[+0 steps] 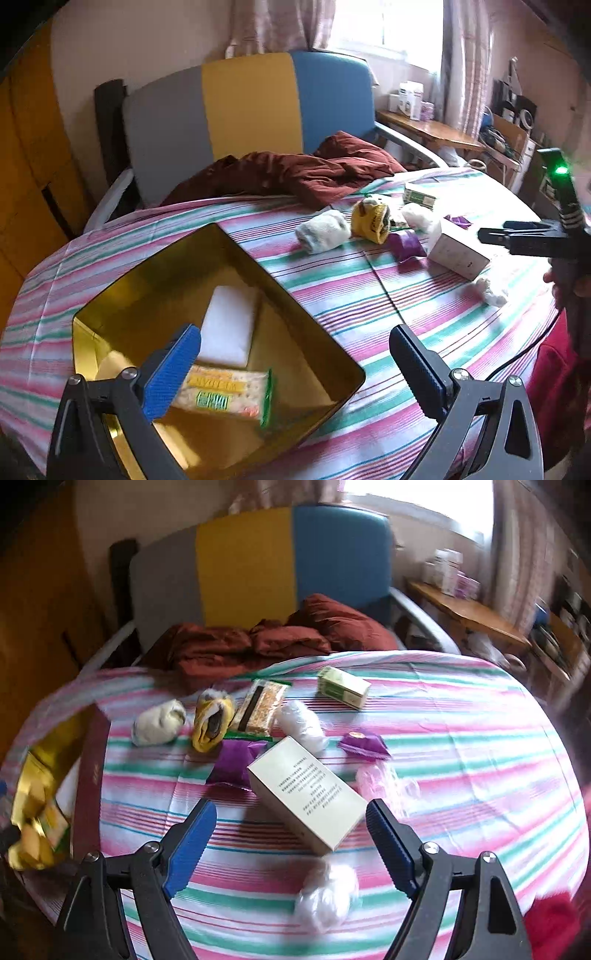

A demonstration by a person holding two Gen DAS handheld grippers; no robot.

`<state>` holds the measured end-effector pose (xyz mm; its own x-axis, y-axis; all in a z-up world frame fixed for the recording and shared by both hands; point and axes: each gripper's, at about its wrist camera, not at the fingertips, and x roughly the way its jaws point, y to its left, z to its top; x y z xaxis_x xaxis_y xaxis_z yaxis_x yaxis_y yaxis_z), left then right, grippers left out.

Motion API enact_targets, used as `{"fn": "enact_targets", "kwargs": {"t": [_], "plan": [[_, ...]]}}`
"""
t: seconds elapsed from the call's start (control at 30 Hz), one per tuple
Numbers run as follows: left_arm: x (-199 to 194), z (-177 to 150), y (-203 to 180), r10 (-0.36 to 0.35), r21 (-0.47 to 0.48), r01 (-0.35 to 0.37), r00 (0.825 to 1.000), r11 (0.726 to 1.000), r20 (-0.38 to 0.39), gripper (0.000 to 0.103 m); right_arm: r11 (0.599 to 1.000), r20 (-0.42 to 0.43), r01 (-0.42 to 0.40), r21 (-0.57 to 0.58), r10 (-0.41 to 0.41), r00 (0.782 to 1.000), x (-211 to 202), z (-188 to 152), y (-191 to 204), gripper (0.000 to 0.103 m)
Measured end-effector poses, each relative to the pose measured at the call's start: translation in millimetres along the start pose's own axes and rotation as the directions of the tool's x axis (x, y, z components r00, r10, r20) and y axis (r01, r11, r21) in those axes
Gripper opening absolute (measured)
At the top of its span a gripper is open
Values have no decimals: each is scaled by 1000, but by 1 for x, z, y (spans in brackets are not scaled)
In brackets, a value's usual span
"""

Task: Organize objects
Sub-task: 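Move both tools away from the tray toward the remaining items, then grasp the beige sock with the left tool while the right tool grasps the cardboard box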

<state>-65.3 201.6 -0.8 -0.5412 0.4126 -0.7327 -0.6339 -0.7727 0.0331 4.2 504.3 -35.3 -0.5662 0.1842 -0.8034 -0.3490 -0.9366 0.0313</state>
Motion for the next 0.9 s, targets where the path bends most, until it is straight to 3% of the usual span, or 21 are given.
{"fn": "enact_targets", "kwargs": {"t": [0.27, 0.33, 0.43, 0.57, 0.67, 0.9], "plan": [[31, 28, -9, -57, 26, 58, 998, 998, -39, 103, 985, -115, 13, -170, -33, 993, 52, 12, 8, 85], [41, 36, -11, -59, 38, 61, 997, 997, -57, 103, 983, -128, 35, -182, -59, 990, 63, 10, 7, 85], [58, 49, -13, -62, 38, 65, 995, 997, -77, 103, 988, -120, 12, -151, -30, 992, 68, 6, 1, 83], [84, 68, -15, -47, 38, 52, 992, 998, -119, 101, 988, -95, 11, -152, -25, 995, 65, 5, 0, 58], [103, 81, -20, -20, 49, 27, 989, 998, -145, 101, 988, -87, 21, -154, -35, 996, 63, 6, 0, 54], [156, 111, -18, -42, -121, 13, 971, 993, -234, 100, 990, -91, 24, -138, -37, 995, 62, 6, -5, 54]]}}
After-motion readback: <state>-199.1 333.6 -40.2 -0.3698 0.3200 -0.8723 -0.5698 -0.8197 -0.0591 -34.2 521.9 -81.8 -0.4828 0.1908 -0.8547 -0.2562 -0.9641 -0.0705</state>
